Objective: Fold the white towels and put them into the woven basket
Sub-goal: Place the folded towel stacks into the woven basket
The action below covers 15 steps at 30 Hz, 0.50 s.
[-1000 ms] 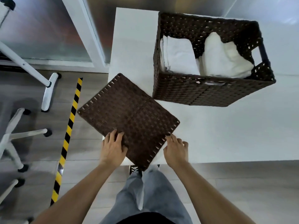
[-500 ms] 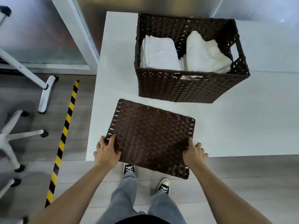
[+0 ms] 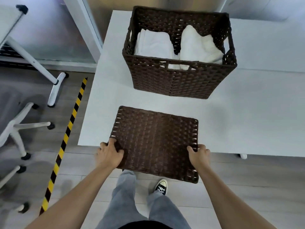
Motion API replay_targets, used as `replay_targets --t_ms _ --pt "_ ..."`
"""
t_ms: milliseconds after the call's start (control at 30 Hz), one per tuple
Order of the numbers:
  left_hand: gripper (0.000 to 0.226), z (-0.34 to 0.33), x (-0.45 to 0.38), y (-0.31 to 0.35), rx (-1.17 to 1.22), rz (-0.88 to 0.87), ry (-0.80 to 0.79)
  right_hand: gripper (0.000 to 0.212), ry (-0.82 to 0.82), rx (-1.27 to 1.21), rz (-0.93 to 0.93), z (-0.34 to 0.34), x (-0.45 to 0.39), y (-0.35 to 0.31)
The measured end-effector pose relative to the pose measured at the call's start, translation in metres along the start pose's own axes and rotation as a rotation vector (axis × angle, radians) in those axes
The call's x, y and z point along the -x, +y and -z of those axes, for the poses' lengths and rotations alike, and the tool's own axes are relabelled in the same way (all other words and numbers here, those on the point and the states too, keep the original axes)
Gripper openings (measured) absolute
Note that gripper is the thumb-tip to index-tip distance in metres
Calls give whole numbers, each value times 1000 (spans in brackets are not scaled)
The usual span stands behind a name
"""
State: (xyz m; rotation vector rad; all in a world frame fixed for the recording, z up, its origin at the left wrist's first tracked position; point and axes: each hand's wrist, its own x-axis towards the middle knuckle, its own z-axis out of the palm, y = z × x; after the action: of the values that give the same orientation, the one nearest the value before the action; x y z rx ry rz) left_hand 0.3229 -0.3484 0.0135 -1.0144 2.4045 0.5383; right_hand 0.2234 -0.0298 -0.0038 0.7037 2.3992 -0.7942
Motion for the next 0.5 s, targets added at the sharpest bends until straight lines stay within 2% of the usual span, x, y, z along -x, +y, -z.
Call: replay_targets --t_ms 133,267,500 --pt "51 -1 26 8 111 -5 22 50 126 -244 50 15 12 -2" --pt "51 15 50 16 221 -33 131 42 188 -424 180 43 25 -14" --pt "45 52 78 40 375 -144 350 33 275 -543 332 95 44 -39"
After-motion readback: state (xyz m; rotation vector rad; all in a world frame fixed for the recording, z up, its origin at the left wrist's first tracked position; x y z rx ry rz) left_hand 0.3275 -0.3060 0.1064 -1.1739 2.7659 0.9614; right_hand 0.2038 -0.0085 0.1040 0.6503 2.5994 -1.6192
